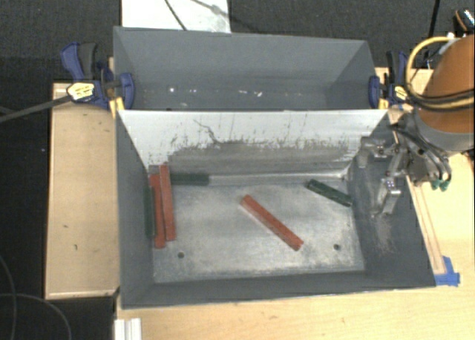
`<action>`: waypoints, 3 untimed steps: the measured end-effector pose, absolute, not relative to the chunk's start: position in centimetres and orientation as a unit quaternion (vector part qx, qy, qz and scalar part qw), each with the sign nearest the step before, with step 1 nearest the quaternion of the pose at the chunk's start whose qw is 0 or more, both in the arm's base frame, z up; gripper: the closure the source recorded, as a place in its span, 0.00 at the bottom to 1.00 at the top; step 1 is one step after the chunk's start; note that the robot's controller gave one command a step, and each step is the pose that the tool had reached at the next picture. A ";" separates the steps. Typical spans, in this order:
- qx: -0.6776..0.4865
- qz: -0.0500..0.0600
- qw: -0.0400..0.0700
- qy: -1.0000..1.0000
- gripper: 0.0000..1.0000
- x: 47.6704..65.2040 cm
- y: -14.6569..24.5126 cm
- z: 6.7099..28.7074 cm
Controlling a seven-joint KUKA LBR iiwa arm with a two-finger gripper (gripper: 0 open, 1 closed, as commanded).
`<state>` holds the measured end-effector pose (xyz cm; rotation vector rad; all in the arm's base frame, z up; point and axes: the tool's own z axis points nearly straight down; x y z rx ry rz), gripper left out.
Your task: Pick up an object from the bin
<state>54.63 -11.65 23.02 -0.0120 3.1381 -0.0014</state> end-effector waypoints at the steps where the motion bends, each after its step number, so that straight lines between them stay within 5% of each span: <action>1: 0.054 0.001 -0.002 0.999 0.00 58.5 -10.6 14.4; 2: 0.120 0.001 -0.002 0.993 0.00 57.0 -10.4 7.0; 3: 0.117 0.000 0.002 0.993 1.00 57.2 -10.4 7.4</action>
Offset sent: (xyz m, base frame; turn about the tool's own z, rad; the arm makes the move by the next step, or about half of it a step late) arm 0.0392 0.0094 -0.0830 0.1159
